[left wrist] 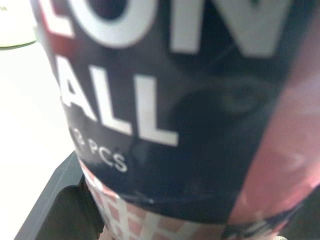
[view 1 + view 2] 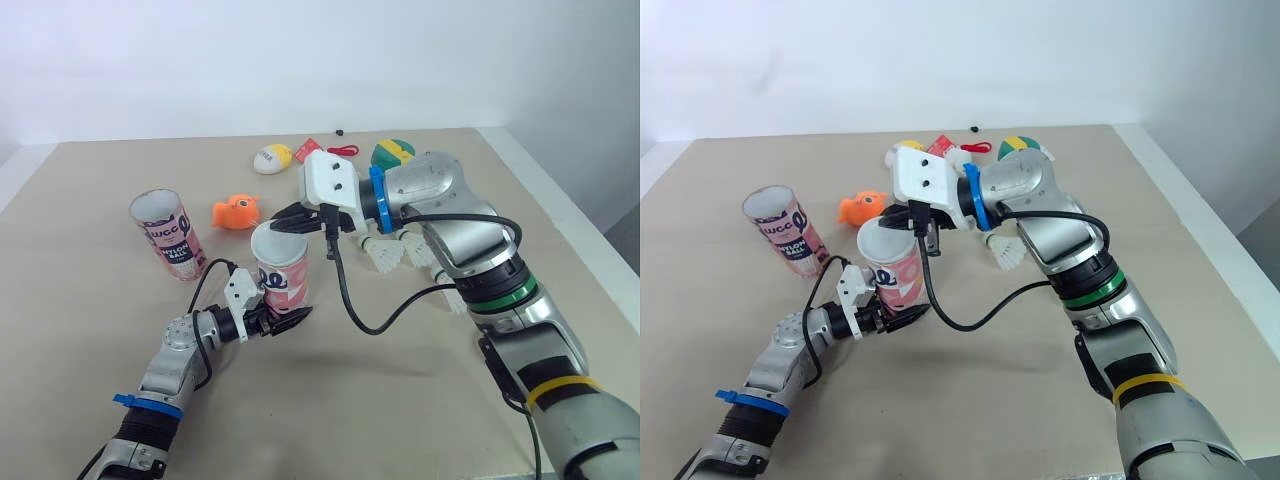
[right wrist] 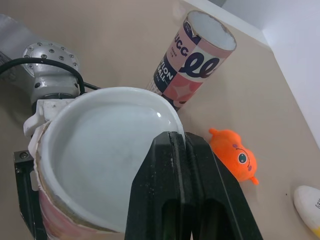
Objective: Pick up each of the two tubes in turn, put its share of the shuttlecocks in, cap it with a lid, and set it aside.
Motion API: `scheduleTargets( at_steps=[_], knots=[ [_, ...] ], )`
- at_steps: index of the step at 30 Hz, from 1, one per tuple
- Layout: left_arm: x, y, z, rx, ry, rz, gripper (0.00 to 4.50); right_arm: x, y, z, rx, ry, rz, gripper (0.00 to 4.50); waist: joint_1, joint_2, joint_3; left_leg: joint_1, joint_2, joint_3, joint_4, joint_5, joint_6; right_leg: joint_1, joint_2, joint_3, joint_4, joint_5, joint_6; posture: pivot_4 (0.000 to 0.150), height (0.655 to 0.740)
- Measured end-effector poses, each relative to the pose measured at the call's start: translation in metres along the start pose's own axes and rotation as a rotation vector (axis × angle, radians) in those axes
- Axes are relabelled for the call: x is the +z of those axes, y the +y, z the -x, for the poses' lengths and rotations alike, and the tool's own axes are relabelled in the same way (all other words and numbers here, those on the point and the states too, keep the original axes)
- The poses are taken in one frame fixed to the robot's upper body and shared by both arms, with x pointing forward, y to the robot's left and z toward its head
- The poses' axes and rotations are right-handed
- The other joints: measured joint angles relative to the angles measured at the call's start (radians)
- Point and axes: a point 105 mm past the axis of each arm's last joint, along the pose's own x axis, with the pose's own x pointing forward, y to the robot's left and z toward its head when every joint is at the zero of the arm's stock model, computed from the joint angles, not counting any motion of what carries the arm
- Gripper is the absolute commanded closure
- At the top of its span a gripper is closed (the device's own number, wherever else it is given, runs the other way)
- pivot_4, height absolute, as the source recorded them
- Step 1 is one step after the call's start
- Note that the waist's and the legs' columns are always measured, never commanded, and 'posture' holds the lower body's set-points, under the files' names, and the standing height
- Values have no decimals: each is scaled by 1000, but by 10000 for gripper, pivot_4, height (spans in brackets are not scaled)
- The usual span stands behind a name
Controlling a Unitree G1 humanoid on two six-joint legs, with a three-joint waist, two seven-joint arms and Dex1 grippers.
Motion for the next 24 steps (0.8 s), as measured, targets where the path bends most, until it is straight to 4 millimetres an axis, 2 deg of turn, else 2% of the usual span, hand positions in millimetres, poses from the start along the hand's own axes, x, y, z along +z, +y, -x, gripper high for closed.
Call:
scheduleTargets(
  at_steps=[13,24],
  knots=[
    [-1,0,1,3,5,2,9787,-5,7,-11,-2,-7,28,44417,-1,1,-1,1,0,0,-1,0,0,0,0,0,0,0,-1,1500,7400],
    [-1,0,1,0,5,0,9787,-5,8,-11,-11,-3,65,44417,-1,1,-1,1,0,0,-2,0,0,0,0,0,0,-1,-1,1500,7400]
  ],
)
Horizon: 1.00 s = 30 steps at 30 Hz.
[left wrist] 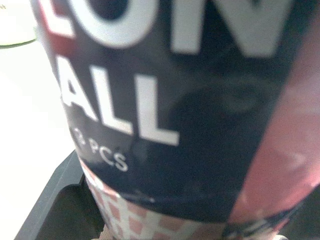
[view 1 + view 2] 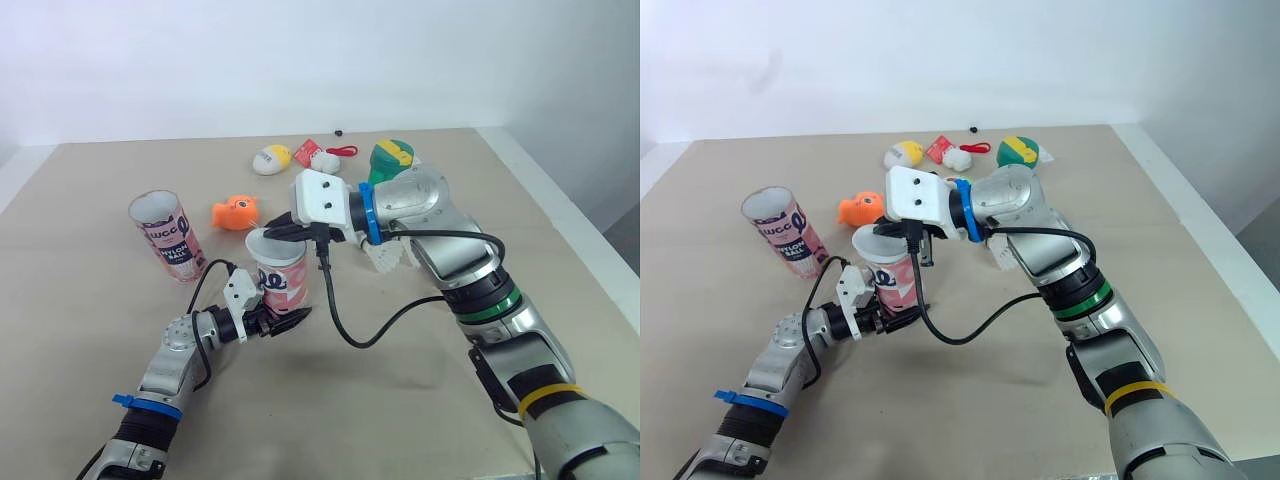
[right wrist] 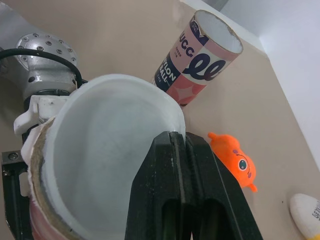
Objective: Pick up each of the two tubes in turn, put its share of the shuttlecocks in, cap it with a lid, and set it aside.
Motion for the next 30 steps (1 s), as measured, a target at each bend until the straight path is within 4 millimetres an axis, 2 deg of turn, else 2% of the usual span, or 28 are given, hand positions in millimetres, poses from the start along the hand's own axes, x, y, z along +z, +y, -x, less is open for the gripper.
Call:
scheduleTargets(
  at_steps=[10,14,30],
  knots=[
    [1,0,-1,-9,-1,-4,9787,10,-12,15,20,56,64,44417,1,0,1,-1,0,0,0,0,0,-1,0,0,0,0,0,1500,7400],
    [1,0,-2,-11,-3,-3,9787,13,-11,18,36,68,77,44417,2,0,1,-1,0,0,-1,0,0,-1,-1,0,-1,-1,0,1500,7400],
    [2,-1,-4,-21,-4,-2,9787,9,-8,10,54,77,66,44417,2,0,1,-1,-1,0,-1,0,0,-1,-2,0,-1,-3,-3,1500,7400]
  ],
)
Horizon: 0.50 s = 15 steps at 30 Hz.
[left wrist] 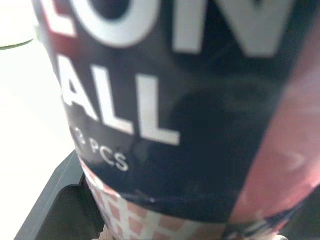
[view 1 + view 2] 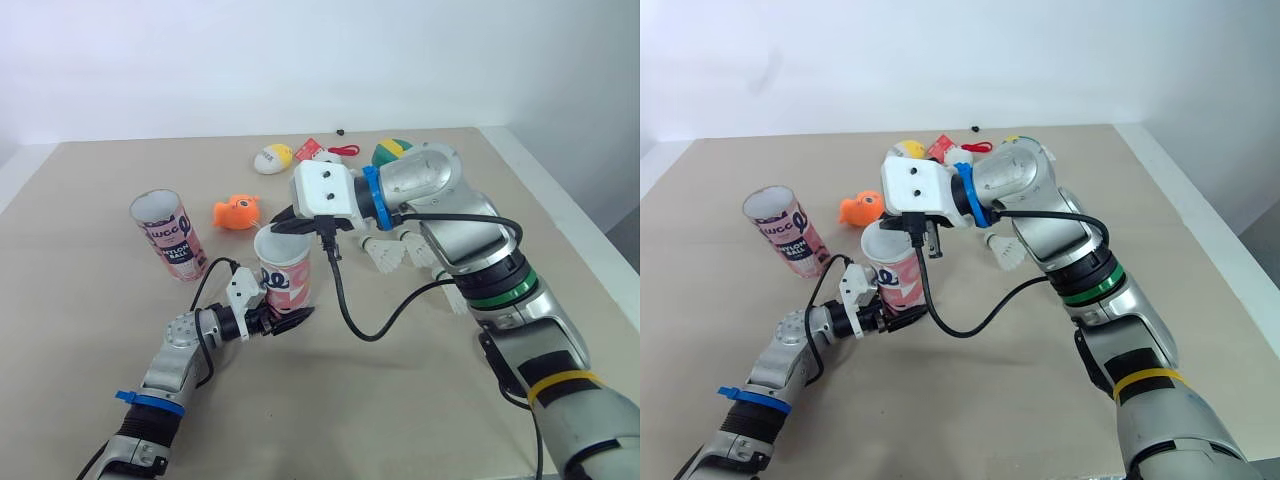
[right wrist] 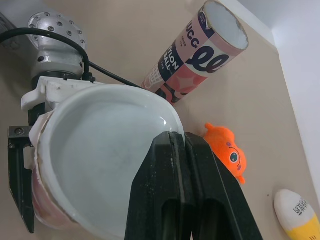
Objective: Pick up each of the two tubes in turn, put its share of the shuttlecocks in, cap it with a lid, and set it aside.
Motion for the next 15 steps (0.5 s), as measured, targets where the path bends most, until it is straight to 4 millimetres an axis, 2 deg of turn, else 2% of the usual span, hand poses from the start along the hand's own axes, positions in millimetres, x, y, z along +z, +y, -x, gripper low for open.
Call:
scheduleTargets(
  at_steps=[15],
  knots=[
    [0,0,0,2,0,3,9787,-3,4,-5,-18,-7,13,44417,0,0,0,0,0,0,0,0,0,0,0,0,0,0,-1,1500,7400]
  ],
)
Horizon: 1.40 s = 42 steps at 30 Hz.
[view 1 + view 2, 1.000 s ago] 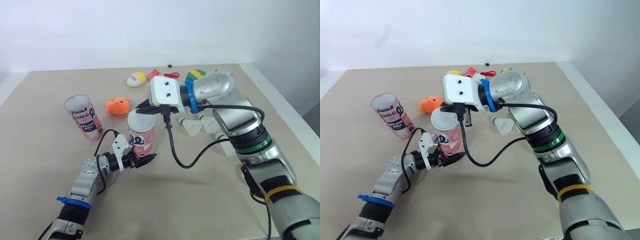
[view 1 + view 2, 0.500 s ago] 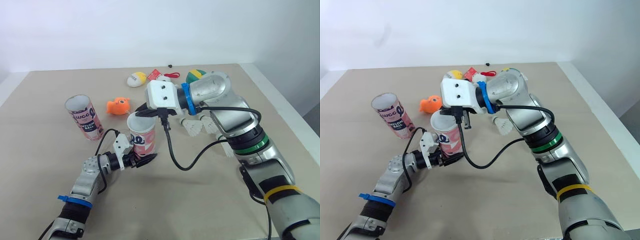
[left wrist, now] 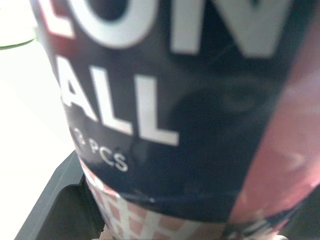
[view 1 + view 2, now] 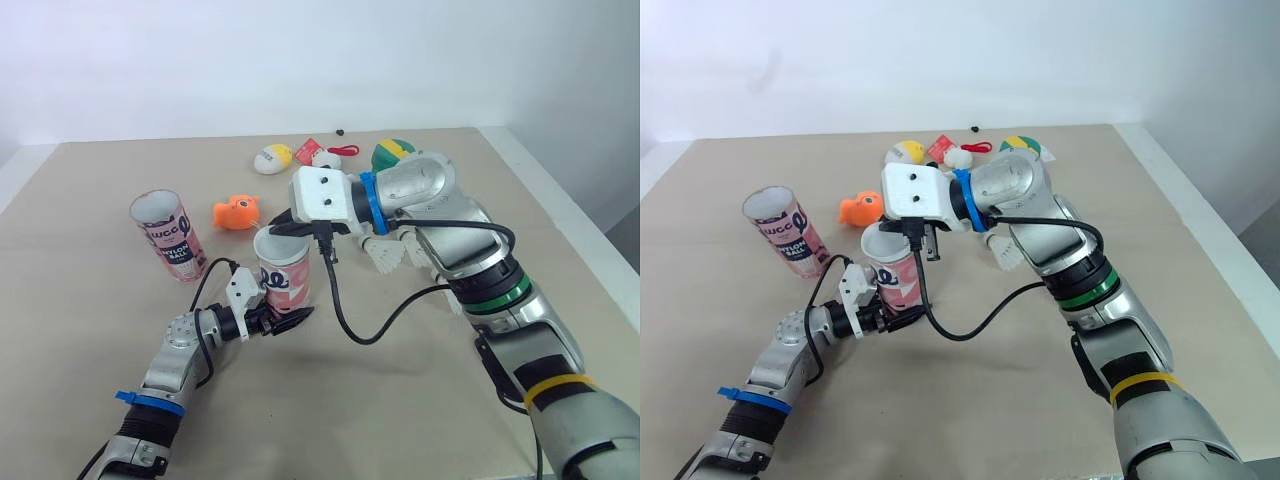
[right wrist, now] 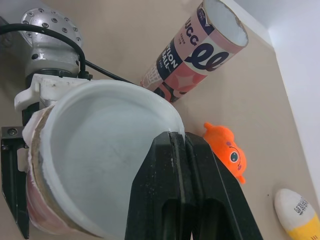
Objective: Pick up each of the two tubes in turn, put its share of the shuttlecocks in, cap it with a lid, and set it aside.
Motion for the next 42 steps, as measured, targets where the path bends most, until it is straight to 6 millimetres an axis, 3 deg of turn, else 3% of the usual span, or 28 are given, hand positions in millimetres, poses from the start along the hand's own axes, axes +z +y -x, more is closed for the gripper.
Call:
scheduleTargets(
  at_steps=[42],
  knots=[
    [-11,1,3,2,30,30,9787,-12,19,-14,-123,26,132,44417,-5,4,-28,11,0,0,-15,2,-2,2,0,0,-10,-2,-3,1500,7400]
  ],
)
